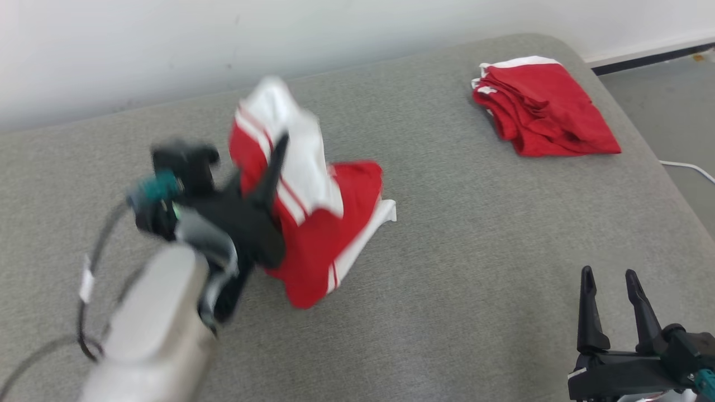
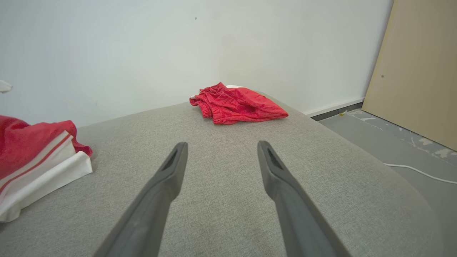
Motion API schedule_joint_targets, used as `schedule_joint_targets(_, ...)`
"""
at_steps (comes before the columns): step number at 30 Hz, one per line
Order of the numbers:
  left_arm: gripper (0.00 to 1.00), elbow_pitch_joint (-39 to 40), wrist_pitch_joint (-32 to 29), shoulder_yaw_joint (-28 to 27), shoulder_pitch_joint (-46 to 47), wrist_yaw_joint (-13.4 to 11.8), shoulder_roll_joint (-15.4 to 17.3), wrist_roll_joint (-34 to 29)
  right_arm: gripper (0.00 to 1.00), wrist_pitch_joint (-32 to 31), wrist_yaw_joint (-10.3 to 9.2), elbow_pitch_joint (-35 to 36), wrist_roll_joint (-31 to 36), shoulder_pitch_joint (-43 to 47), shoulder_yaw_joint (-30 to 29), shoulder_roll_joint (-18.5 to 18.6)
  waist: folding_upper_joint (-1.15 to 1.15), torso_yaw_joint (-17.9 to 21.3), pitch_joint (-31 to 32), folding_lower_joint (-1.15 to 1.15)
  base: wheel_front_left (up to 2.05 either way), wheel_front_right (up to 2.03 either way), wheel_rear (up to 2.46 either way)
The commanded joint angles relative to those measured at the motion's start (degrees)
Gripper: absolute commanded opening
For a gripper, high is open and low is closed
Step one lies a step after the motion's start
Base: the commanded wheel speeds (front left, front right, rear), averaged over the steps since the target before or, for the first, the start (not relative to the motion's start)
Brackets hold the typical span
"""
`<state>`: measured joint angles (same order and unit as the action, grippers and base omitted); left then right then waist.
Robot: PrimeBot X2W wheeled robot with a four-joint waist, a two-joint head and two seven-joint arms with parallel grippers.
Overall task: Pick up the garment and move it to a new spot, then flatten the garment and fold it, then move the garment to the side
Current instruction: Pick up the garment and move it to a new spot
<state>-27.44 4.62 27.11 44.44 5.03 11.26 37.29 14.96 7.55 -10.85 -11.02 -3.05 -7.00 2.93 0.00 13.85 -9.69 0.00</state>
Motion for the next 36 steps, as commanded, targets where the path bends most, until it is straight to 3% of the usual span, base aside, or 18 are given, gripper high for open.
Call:
schedule_joint_targets(1, 0.0, -0.57, 0.9, 0.69, -2.96, -0.04, -0.61, -0.29, 1.0, 0.24, -0.15, -0.16, -0.35, -0.54, 0.41, -0.06, 0.0, -1.32, -0.34, 0.0, 0.0, 0.0, 0.0)
schedule_joint_targets(5, 0.0, -2.72, 3.29, 3.74, -9.88, -0.17, -2.26, -1.36, 1.0, 0.25, -0.15, -0.46, 0.4, -1.05, 1.12, -0.05, 0.0, -3.2, -0.23, 0.0, 0.0, 0.0, 0.0)
schedule_joint_targets(6, 0.43, -3.22, 3.7, 4.84, -10.81, -0.17, -2.56, -1.96, 1.0, 0.26, -0.15, -0.5, 0.87, -1.19, 1.35, -0.06, 0.0, -3.72, -0.18, 0.0, 0.0, 0.0, 0.0)
schedule_joint_targets(7, 0.95, -3.71, 4.03, 6.13, -11.44, -0.03, -2.87, -2.89, 1.0, 0.26, -0.15, -0.54, 1.0, -1.28, 1.41, -0.07, 0.0, -4.23, -0.04, 0.0, 0.0, 0.0, 0.0)
schedule_joint_targets(8, 1.0, -4.02, 4.52, 7.22, -11.68, 0.08, -3.15, -3.93, 1.0, 0.27, -0.15, -0.72, 0.81, -1.25, 1.64, -0.06, 0.0, -4.66, 0.19, 0.0, 0.0, 0.0, 0.0)
schedule_joint_targets(14, 1.0, -3.07, 8.83, 6.7, -9.52, -0.49, -3.79, -5.3, 1.0, 0.27, -0.15, -1.35, 1.38, -0.4, 1.92, -0.04, 0.0, -7.43, 3.12, 0.0, 0.0, 0.0, 0.0)
schedule_joint_targets(19, 1.0, 0.24, 10.3, 3.14, -11.32, -2.27, -0.79, -6.6, 1.0, 0.27, -0.16, -1.3, 2.1, 0.91, 2.33, -0.04, 0.0, -10.17, 5.84, 0.0, 0.0, 0.0, 0.0)
schedule_joint_targets(29, 1.0, 13.95, 10.5, -9.43, -25.02, -6.48, 6.83, -9.16, 1.0, 0.25, -0.15, -0.7, 2.8, 2.52, 3.83, 0.14, 0.0, -14.65, 9.98, 0.0, 0.0, 0.0, 0.0)
schedule_joint_targets(36, 1.0, 21.82, 10.49, -17.57, -38.09, -6.63, 6.15, -12.72, 1.0, -0.32, -0.15, 0.72, 2.17, 3.35, 4.44, 0.59, 0.0, -16.16, 10.86, 0.0, 0.0, 0.0, 0.0)
